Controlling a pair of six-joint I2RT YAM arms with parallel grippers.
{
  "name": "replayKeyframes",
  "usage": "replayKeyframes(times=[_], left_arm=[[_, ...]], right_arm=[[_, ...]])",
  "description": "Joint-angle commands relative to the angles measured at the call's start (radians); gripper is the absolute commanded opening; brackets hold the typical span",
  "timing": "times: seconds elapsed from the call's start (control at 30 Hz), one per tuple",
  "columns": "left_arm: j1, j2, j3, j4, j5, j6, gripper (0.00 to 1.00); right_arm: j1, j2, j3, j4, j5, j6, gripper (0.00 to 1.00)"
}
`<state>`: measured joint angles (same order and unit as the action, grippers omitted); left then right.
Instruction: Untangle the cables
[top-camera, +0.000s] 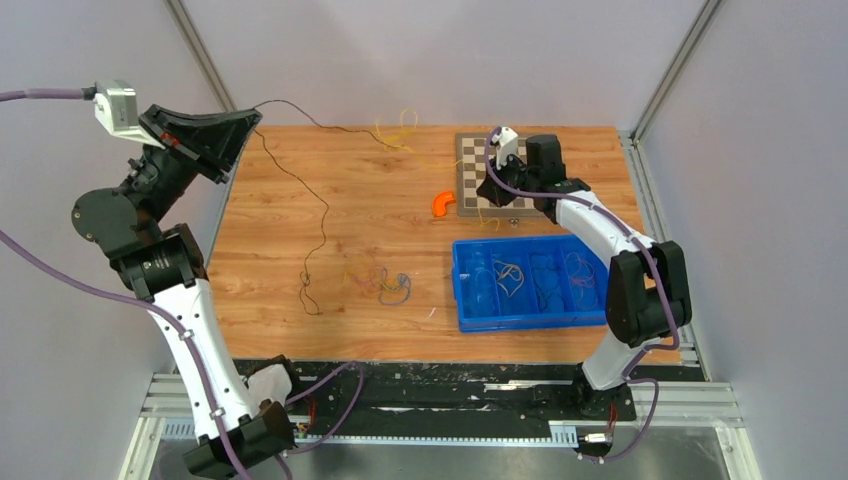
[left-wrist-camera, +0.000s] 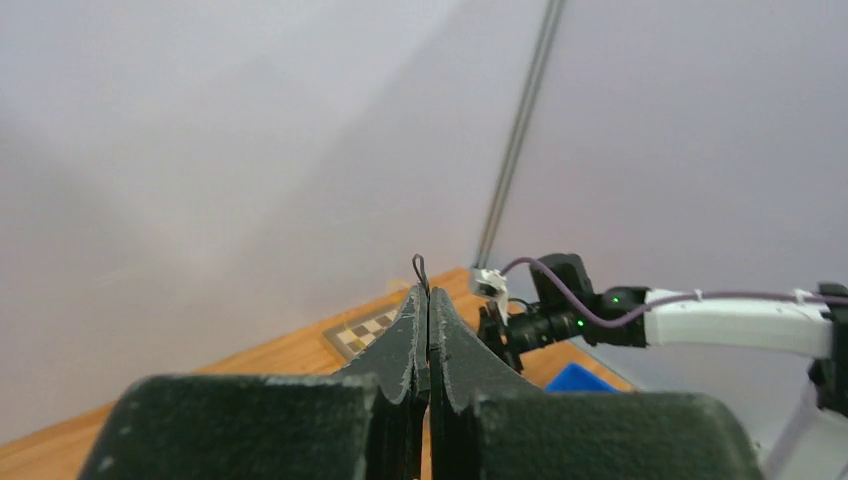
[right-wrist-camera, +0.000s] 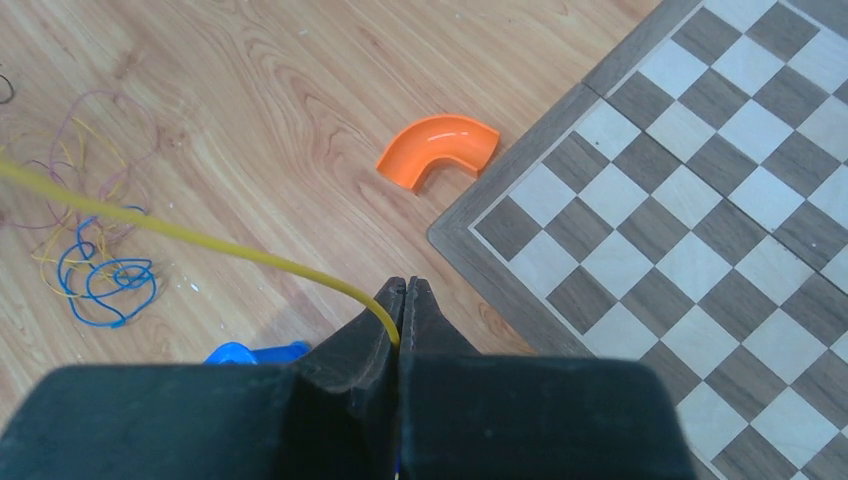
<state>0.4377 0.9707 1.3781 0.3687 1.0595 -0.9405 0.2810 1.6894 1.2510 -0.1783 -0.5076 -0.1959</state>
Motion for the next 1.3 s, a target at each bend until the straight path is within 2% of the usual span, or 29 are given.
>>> replayKeyframes(times=[0.0,0.1,0.2,0.33,0.37,0.47,0.57,0.63,0.73,0.83,0.97,1.1,1.17,1.27], left_arm=[[0.08,0.039,0.004,0.005,-0.084,-0.049,0.0],[0.099,0.021,-0.061,-0.094,-0.124,0.068,0.0],[0.146,0.019,-0.122,-0.1,-0.142,0.077,0.0],[0.247,0.03,-0.166,-0.209,-0.272,0.167,0.0],[0.251,0.035,-0.168,-0.292,-0.279,0.256,0.0],[0.253,0.027,-0.243,-0.353,-0.251,0.403,0.0],[0.253,0.035,-0.33,-0.521,-0.403,0.596,0.0],[0.253,0.057,-0.37,-0.596,-0.456,0.669,0.0],[0.253,0.078,-0.459,-0.642,-0.479,0.736,0.0],[0.255,0.121,-0.512,-0.656,-0.629,0.809,0.0],[0.271,0.198,-0.566,-0.653,-0.738,0.903,0.0],[0.272,0.24,-0.597,-0.647,-0.744,0.965,0.0],[0.27,0.241,-0.596,-0.666,-0.678,0.998,0.0],[0.247,0.214,-0.589,-0.73,-0.476,1.057,0.0]], right_arm=[[-0.012,-0.009,0.084,0.012,-0.047,0.014,0.0],[-0.013,-0.021,0.132,0.012,-0.063,0.037,0.0],[-0.032,-0.024,0.176,0.012,-0.057,0.042,0.0],[-0.102,-0.016,0.247,0.008,-0.067,0.063,0.0],[-0.117,-0.019,0.268,0.007,-0.087,0.079,0.0],[-0.14,-0.032,0.342,0.006,-0.158,0.129,0.0],[-0.149,-0.038,0.409,0.005,-0.157,0.151,0.0],[-0.171,-0.036,0.453,0.002,-0.167,0.173,0.0],[-0.212,-0.042,0.517,-0.004,-0.18,0.19,0.0],[-0.268,-0.044,0.606,-0.002,-0.174,0.268,0.0],[-0.42,-0.024,0.75,0.018,-0.198,0.359,0.0],[-0.499,-0.016,0.811,0.037,-0.246,0.412,0.0],[-0.507,-0.025,0.806,0.039,-0.282,0.424,0.0],[-0.508,-0.047,0.78,0.052,-0.361,0.454,0.0]])
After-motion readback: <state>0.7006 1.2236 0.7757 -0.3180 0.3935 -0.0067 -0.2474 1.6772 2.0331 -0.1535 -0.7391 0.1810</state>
